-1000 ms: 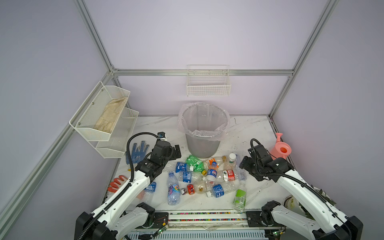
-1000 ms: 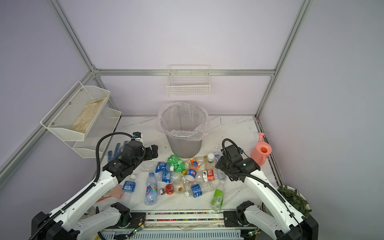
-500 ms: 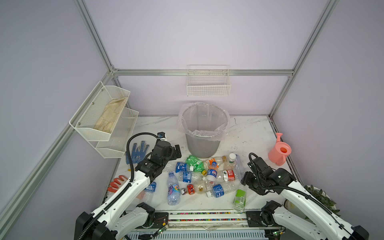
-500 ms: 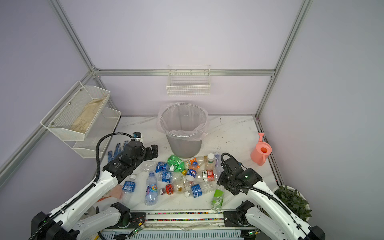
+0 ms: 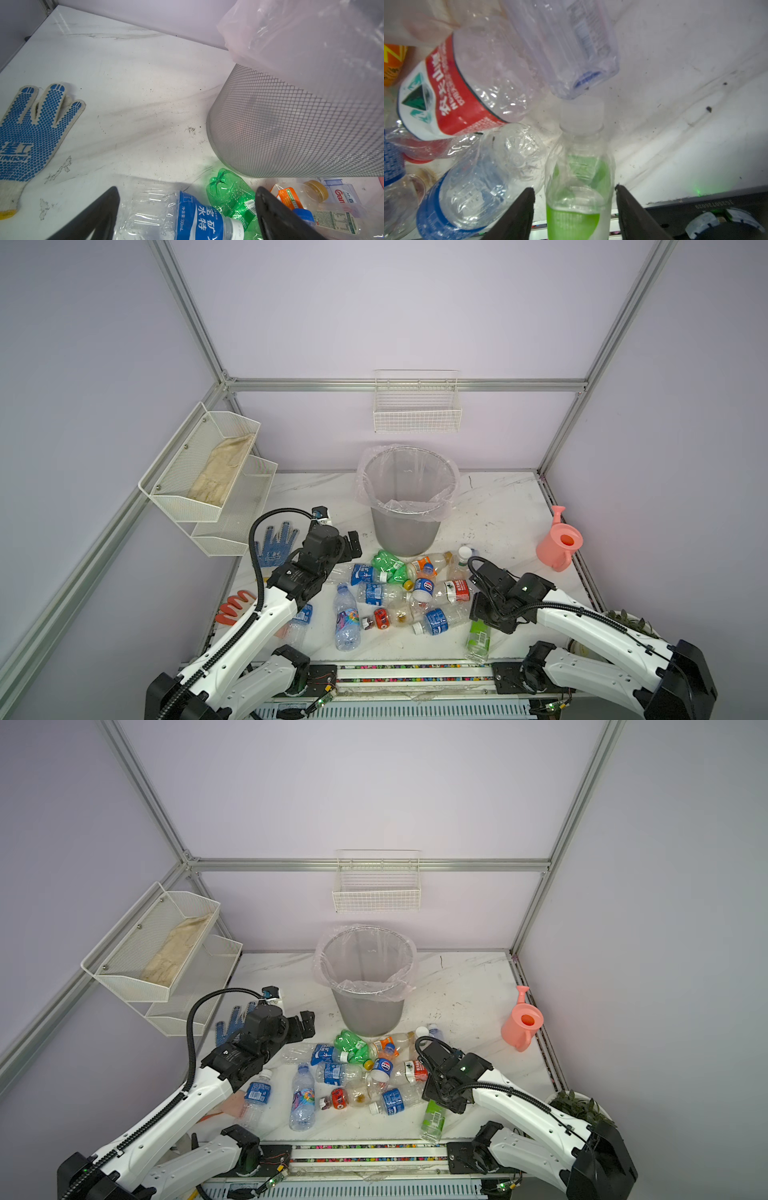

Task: Throw the plastic bottles in the bin
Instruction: 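Close the right gripper on the green-label bottle's neck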

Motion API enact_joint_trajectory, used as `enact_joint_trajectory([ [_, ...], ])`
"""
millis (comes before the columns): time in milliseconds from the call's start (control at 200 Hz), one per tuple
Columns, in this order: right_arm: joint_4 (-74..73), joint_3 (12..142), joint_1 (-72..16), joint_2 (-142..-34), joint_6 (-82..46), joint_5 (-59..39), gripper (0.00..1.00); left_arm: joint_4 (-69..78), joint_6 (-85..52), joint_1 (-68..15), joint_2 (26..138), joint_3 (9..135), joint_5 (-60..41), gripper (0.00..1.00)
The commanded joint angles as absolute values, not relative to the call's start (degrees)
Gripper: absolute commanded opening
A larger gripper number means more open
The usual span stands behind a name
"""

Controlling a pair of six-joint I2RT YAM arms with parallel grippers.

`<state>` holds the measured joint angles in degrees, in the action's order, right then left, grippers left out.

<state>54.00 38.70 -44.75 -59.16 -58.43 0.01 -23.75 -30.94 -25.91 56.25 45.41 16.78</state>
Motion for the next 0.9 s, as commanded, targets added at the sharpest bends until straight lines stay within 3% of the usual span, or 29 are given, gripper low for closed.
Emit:
enact_joint_trajectory([
  [0, 53.99, 39.84, -46.86, -60.34, -63.34, 2.89, 0.66, -23.37, -31.65, -26.06, 54.67, 43.2, 17.47, 1.0],
  [305, 49.91, 37.19, -49.12, -66.76, -65.75, 1.25, 0.66, -23.64, -31.19, -26.11, 54.05, 42.76, 18.46, 1.0],
  [450, 48.45, 37.23, -49.1, -67.79, -66.61, 2.85, 0.61, -23.72, -31.2, -26.07, 53.88, 42.46, 19.23, 1.0],
  [755, 46.28, 35.38, -49.09, -68.27, -67.58, 3.24, 0.3, -23.73, -30.92, -26.1, 54.72, 42.44, 19.52, 1.0],
  [845, 47.51, 36.52, -49.12, -66.51, -67.61, 4.23, 0.12, -23.72, -30.98, -26.08, 54.84, 42.5, 19.77, 1.0],
  [895, 48.65, 37.82, -49.06, -66.05, -67.41, 4.97, 0.07, -23.73, -31.02, -26.09, 54.98, 42.63, 19.62, 1.0],
])
